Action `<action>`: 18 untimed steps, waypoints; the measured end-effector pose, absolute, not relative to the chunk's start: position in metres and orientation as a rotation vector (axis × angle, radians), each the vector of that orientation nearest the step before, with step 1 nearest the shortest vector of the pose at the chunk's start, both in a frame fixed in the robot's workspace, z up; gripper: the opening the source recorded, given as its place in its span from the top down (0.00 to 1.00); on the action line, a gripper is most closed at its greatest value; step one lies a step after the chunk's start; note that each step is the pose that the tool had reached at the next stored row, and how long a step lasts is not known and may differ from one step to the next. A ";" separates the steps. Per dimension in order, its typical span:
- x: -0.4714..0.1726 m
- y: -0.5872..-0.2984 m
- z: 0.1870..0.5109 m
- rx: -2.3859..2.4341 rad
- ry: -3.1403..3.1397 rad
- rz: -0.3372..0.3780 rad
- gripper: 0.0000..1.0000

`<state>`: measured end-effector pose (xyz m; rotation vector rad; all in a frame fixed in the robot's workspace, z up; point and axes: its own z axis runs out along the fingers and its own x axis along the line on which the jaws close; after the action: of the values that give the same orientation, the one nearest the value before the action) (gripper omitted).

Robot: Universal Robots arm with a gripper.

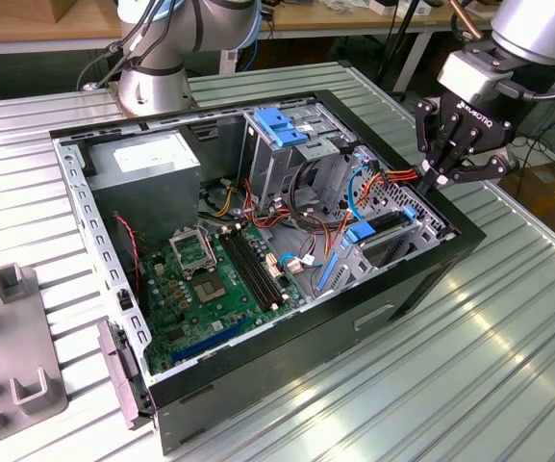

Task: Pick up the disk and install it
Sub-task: 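Insert the first disk wire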

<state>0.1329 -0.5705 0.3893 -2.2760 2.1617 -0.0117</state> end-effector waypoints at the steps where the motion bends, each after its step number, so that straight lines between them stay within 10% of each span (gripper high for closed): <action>1: 0.133 -0.570 0.389 -2.276 2.162 -0.012 0.90; 18: 0.133 -0.570 0.388 -2.598 1.759 -0.010 0.90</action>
<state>0.1331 -0.5705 0.3877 -2.5983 1.7585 -0.0100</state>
